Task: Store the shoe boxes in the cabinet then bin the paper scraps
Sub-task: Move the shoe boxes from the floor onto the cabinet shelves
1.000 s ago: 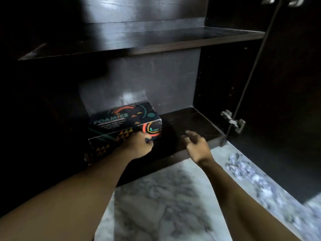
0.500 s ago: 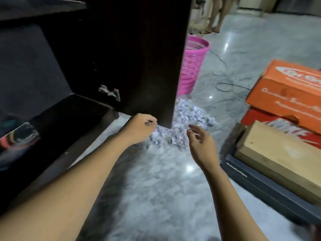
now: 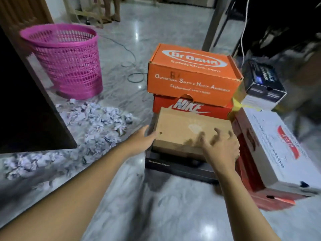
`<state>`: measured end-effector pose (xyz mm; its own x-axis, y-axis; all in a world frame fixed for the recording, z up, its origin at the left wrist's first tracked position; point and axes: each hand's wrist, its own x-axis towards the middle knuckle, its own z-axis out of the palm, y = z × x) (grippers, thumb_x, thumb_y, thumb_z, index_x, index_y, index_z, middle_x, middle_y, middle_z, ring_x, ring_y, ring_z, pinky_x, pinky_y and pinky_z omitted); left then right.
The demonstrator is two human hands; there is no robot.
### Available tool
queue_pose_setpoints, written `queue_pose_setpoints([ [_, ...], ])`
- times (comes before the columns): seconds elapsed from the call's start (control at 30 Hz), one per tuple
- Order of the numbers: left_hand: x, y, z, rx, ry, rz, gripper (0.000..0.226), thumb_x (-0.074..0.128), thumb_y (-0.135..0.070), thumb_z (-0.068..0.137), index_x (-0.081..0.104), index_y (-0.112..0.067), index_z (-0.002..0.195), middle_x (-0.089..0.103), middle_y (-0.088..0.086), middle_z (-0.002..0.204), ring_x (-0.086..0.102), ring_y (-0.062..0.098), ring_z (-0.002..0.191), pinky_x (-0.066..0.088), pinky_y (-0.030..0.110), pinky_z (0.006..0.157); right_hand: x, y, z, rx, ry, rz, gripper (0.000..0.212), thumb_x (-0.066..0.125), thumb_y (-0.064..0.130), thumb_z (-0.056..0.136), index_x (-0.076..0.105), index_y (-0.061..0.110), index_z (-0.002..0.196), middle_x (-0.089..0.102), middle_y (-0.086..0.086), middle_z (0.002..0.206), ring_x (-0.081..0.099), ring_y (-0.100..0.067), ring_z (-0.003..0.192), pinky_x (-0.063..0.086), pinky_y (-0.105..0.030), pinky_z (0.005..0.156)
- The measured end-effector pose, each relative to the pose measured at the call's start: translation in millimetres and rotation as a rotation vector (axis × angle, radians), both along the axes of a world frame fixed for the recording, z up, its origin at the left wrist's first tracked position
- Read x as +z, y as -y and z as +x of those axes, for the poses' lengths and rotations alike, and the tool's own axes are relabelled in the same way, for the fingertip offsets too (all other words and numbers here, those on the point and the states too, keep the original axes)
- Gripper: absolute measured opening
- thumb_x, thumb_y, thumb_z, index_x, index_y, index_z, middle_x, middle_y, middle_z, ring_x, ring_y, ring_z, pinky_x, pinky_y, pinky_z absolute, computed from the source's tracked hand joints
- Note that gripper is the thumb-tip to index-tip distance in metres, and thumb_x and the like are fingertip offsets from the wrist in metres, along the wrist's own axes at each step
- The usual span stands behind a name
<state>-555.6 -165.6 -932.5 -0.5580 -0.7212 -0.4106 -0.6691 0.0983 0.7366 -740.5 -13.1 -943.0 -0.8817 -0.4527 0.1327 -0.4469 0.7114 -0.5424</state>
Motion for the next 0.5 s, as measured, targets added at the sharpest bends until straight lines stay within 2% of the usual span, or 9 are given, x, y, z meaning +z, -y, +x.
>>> queue_pose_setpoints([
  [0.17, -21, 9, -34, 0.121, -0.075, 0.108, 0.071, 0.039, -0.064, 0.093, 0.025, -0.028, 0.152, 0.035, -0.005, 0.153, 0.041, 0.020, 0.134, 0.033, 0.031, 0.102, -15, -6, -39, -0.131, 0.226, -0.028, 0.079, 0.058, 0.065, 0.082, 0.037, 0.027, 0.147, 0.025, -0.023, 0.154, 0.019, -0.038, 0.145, 0.020, -0.054, 0.117],
  [0.27, -40, 7, -40, 0.246, -0.139, 0.148, 0.065, 0.049, -0.067, 0.084, 0.048, -0.031, 0.137, 0.055, -0.005, 0.137, 0.055, 0.021, 0.119, 0.045, 0.039, 0.101, -25, -12, -45, -0.106, 0.266, -0.107, 0.088, 0.059, 0.069, 0.078, 0.033, 0.023, 0.149, 0.038, -0.022, 0.146, 0.031, -0.040, 0.136, 0.030, -0.050, 0.111],
  [0.33, -45, 2, -39, 0.372, -0.217, 0.148, 0.045, 0.056, -0.060, 0.080, 0.065, -0.029, 0.110, 0.067, 0.000, 0.115, 0.062, 0.022, 0.102, 0.053, 0.045, 0.093, -28, -18, -48, -0.134, 0.259, -0.212, 0.083, 0.060, 0.064, 0.083, 0.035, 0.021, 0.149, 0.044, -0.019, 0.143, 0.040, -0.037, 0.132, 0.034, -0.046, 0.108],
  [0.37, -48, 0, -36, 0.423, -0.248, 0.137, 0.036, 0.059, -0.055, 0.080, 0.067, -0.026, 0.099, 0.069, 0.002, 0.104, 0.063, 0.023, 0.094, 0.054, 0.046, 0.090, -28, -23, -50, -0.167, 0.263, -0.291, 0.079, 0.060, 0.062, 0.084, 0.038, 0.020, 0.147, 0.049, -0.017, 0.141, 0.045, -0.035, 0.130, 0.036, -0.044, 0.107],
  [0.43, -51, -4, -29, 0.486, -0.284, 0.122, 0.029, 0.061, -0.050, 0.081, 0.067, -0.023, 0.089, 0.067, -0.001, 0.090, 0.062, 0.019, 0.083, 0.053, 0.043, 0.084, -33, -35, -49, -0.232, 0.325, -0.465, 0.069, 0.060, 0.055, 0.088, 0.044, 0.019, 0.144, 0.060, -0.009, 0.126, 0.055, -0.026, 0.117, 0.039, -0.038, 0.101],
  [0.5, -54, -7, -22, 0.502, -0.312, 0.158, 0.025, 0.059, -0.053, 0.083, 0.064, -0.029, 0.088, 0.064, -0.007, 0.090, 0.061, 0.016, 0.084, 0.051, 0.042, 0.085, -40, -46, -43, -0.260, 0.468, -0.610, 0.050, 0.060, 0.044, 0.093, 0.052, 0.020, 0.137, 0.059, 0.000, 0.110, 0.055, -0.016, 0.104, 0.039, -0.030, 0.092],
])
